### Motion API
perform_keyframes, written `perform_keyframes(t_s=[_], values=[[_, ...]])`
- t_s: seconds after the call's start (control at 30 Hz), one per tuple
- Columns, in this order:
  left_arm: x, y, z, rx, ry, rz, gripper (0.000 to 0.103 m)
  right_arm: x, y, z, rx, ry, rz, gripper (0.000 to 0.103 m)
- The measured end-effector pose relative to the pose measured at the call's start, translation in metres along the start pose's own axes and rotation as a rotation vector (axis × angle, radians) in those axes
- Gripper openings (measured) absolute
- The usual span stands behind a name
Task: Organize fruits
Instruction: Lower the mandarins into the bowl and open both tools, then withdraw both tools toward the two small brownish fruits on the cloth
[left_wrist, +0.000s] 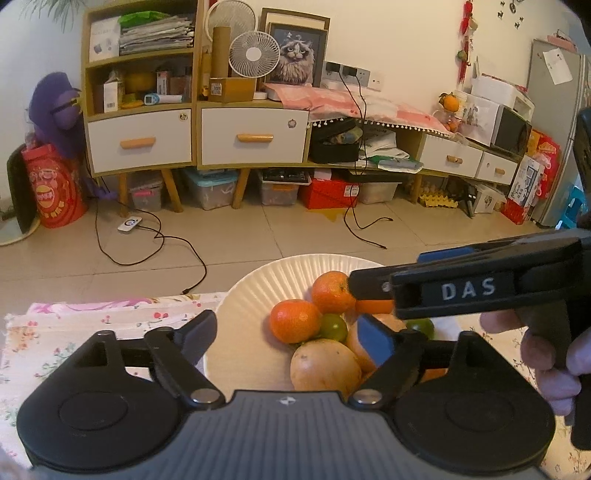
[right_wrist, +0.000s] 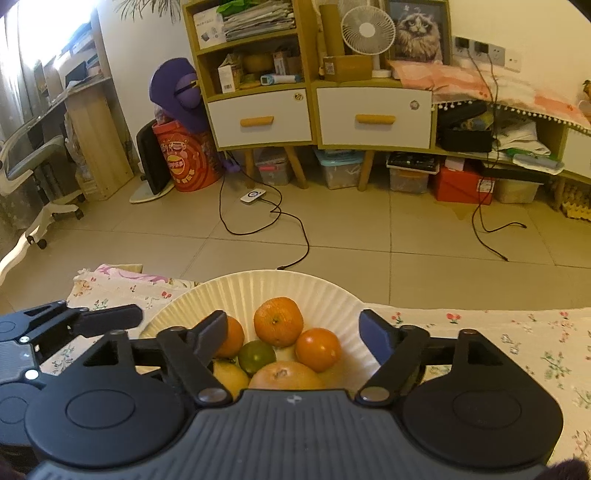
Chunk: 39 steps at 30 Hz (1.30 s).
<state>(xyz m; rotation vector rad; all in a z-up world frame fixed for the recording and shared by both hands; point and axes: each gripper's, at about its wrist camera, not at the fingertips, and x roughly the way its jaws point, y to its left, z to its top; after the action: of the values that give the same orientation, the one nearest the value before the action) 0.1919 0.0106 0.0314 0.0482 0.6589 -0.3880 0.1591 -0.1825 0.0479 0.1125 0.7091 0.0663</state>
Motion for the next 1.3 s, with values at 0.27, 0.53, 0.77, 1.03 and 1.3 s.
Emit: perform_keyframes(t_s=[0.27,0.53,0.77,1.03,1.3], values=[[-0.02,-0.005,-0.004,0.012,0.026,0.035,0.078,-0.026,-0.002,-0.004,0.006,-0.012,-0.032,0.088],[-0.042,-0.01,-0.012,0.024,0.052,0.079,0.084,-0.05,-0.003,-0.016,-0.002,-0.009,-0.06,0.093],[-0.058,-0.009,-0.02,-0.017,0.088,0.089,0.084,-0.068,-0.003,-0.026,-0.001,-0.002,-0.079,0.095],[-0.081,-0.015,-0.03,-0.018,0.107,0.11,0.084,-0.092,0.005,-0.038,-0.013,-0.014,-0.087,0.098],[-0.095,-0.018,-0.041,-0.003,0.135,0.129,0.084,-0.104,0.009,-0.052,-0.022,-0.007,-0.079,0.099]])
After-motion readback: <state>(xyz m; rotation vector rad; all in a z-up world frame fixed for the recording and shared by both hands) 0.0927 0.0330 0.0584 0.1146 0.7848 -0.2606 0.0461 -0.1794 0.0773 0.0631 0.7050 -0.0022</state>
